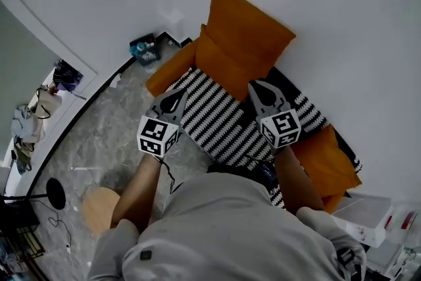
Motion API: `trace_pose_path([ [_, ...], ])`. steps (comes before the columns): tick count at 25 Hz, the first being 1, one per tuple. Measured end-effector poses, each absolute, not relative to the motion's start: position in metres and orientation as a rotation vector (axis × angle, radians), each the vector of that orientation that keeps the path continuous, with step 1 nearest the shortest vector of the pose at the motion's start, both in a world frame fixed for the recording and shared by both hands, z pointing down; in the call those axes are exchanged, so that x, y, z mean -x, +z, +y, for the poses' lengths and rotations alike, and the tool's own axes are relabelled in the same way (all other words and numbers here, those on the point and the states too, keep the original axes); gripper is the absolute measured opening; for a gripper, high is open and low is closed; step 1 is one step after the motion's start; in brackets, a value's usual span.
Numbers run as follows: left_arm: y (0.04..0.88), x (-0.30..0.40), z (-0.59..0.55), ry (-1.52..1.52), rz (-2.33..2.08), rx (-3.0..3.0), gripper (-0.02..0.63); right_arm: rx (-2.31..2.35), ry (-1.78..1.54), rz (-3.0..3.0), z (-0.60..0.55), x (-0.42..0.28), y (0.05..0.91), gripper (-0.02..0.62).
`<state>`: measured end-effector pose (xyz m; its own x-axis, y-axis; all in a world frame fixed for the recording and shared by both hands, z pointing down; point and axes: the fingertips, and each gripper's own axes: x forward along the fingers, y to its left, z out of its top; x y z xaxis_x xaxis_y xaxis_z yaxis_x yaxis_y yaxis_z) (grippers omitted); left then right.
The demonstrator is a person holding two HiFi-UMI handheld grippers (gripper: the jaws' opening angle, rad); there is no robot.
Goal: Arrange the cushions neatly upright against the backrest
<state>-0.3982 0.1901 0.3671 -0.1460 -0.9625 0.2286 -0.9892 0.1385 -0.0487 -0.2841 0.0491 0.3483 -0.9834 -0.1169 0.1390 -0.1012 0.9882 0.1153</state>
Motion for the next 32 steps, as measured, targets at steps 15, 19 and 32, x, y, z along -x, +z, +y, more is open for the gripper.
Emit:
trace_pose_path([
  [15,0.375,0.42,0.028,0.323,-2.107,-2.116,0.009,-0.365,-0.143,-2.959,-0.086,0.283,0.351,0.026],
  [19,0.38,0.427,-0.008,0.346,-2.049,-2.182,0.009,-0.443,-0.124,-2.933,-0.113,0.281,0.356,0.026],
  [32,0.386,0.499,-0.134,0.498,-1.757,-2.421,0.01,-0.692,-0.058,-2.803,-0.202,0.337,0.377,0.028],
])
